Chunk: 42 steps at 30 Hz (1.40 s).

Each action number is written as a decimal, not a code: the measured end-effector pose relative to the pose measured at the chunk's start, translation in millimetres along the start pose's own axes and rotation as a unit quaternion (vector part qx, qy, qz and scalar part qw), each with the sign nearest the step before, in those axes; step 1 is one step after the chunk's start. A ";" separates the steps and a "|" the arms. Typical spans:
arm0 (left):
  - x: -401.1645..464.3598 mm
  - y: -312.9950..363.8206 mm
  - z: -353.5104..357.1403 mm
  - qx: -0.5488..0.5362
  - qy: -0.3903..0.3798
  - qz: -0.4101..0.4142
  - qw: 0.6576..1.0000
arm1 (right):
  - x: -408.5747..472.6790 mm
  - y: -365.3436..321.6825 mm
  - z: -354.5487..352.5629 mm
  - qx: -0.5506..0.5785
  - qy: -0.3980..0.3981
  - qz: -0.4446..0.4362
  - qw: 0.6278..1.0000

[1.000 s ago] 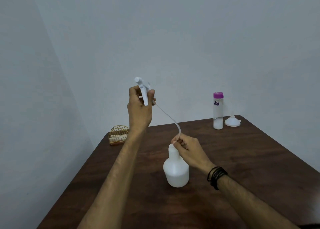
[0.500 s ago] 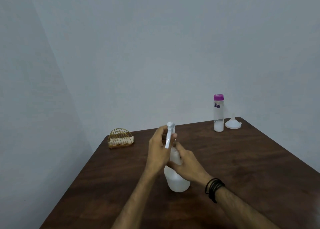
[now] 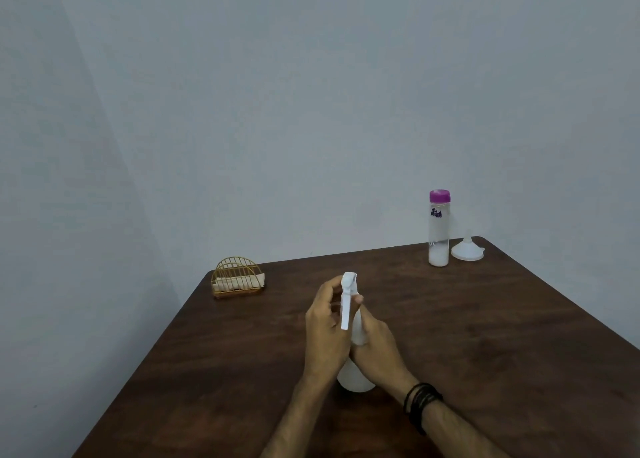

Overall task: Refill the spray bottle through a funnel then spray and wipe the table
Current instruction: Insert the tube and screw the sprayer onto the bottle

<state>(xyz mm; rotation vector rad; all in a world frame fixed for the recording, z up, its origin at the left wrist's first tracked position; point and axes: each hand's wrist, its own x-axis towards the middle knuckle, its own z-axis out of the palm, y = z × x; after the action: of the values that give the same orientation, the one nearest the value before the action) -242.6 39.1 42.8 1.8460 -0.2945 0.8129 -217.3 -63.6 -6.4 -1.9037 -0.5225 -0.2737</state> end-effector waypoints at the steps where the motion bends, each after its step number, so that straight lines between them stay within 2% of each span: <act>1: -0.6 0.8 -0.3 -0.003 -0.001 -0.006 1.000 | -0.5 0.6 0.9 -0.001 0.005 -0.001 1.000; 10: -7.8 4.2 1.9 -0.084 0.011 -0.059 0.995 | -2.3 11.0 9.6 0.002 0.074 -0.011 0.997; 14: -9.9 5.5 5.4 -0.090 -0.014 -0.057 0.994 | -3.8 9.4 7.8 0.009 0.074 -0.010 0.997; 19: -8.2 5.0 8.3 -0.084 0.039 -0.084 0.992 | -1.7 10.9 8.7 0.024 0.070 -0.036 0.997; 27: -3.9 -6.3 4.0 -0.081 0.036 -0.075 0.993 | -3.7 12.3 8.6 0.041 0.089 -0.061 0.993; 31: -7.0 -12.3 0.7 -0.116 0.004 -0.095 0.989 | -5.7 16.4 10.5 0.063 0.096 -0.057 0.992; 38: -12.1 -7.5 1.6 -0.192 0.007 -0.128 0.973 | -4.8 19.3 11.3 0.070 0.095 -0.046 0.992; 42: -15.4 -5.1 5.7 -0.190 0.015 -0.133 0.973 | -4.9 19.9 11.4 0.061 0.101 -0.042 0.992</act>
<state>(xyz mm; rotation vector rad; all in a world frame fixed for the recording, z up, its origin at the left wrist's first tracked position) -249.0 33.5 27.8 1.4721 -0.1649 0.5526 -212.6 -60.5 -29.2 -1.7144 -0.4725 -0.4744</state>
